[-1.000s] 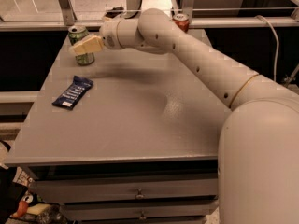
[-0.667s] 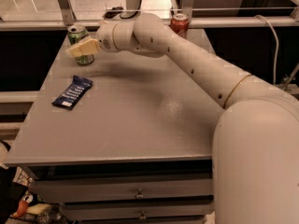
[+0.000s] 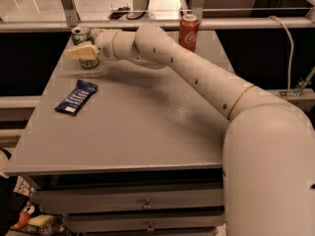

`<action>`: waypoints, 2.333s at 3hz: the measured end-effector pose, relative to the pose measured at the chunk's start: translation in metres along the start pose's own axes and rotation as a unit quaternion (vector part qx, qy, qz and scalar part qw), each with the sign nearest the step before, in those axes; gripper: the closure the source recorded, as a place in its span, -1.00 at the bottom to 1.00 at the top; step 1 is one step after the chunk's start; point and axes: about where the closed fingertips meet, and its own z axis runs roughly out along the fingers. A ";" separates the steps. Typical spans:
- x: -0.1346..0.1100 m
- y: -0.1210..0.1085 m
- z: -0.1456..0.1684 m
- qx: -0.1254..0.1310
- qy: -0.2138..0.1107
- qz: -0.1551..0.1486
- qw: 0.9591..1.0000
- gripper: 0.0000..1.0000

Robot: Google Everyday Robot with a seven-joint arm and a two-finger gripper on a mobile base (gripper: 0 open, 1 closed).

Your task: Pick green can

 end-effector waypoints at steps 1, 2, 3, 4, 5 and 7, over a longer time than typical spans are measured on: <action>0.001 0.001 0.001 -0.001 0.002 0.000 1.000 -0.05; 0.001 0.003 0.003 -0.003 0.002 0.001 1.000 0.41; 0.001 0.005 0.005 -0.005 0.002 0.001 1.000 0.88; 0.001 0.006 0.006 -0.006 0.002 0.001 1.000 1.00; 0.001 0.006 0.006 -0.007 0.002 0.001 1.000 1.00; -0.026 0.004 -0.009 -0.043 -0.040 -0.041 0.997 1.00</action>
Offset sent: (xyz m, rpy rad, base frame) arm -0.0004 0.0008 -0.0007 -0.0033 0.0026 0.0018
